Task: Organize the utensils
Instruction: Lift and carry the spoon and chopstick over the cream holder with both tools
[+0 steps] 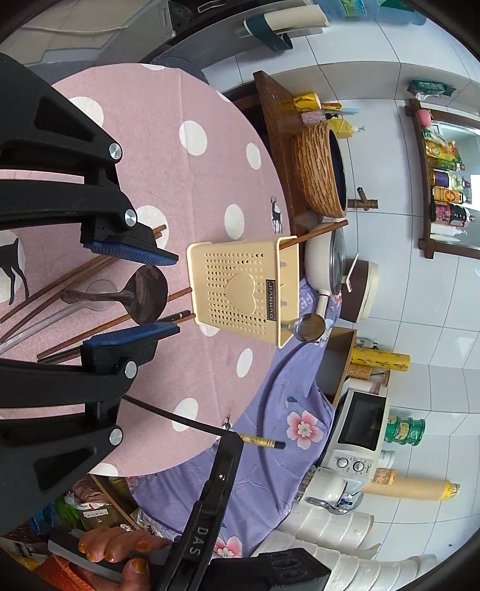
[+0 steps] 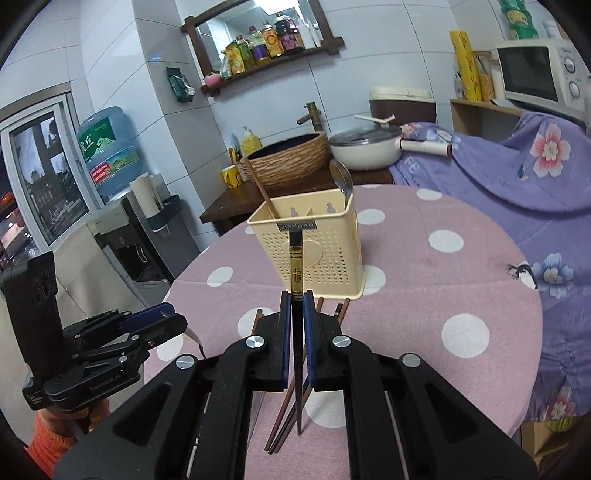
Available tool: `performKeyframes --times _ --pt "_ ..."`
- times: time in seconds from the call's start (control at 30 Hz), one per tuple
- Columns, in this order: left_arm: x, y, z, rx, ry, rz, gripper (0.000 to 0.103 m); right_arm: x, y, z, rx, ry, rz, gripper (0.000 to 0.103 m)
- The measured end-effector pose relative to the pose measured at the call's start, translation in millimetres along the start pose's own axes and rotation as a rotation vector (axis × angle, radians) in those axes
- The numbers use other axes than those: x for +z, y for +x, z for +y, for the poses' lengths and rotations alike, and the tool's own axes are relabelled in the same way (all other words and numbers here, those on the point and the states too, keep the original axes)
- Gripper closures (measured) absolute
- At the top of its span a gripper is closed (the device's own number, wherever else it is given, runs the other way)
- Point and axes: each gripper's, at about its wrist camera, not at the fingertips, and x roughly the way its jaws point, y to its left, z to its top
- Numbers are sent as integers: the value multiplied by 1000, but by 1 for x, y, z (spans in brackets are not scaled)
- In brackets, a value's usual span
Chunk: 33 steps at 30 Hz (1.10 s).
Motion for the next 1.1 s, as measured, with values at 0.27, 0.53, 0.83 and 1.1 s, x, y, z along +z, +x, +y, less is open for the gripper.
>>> performKeyframes --times 0.27,0.53,0.83,1.1 --pt "11 3 1 -5 -9 -13 72 12 -5 1 -1 1 -22 96" --pt "30 8 6 -18 -28 -24 72 32 -7 4 0 -24 -37 96" --pt "118 2 21 -16 -58 -127 72 107 -21 17 15 -60 -149 96" --pt "205 8 24 14 -116 -243 72 190 -21 25 -34 -48 -282 96"
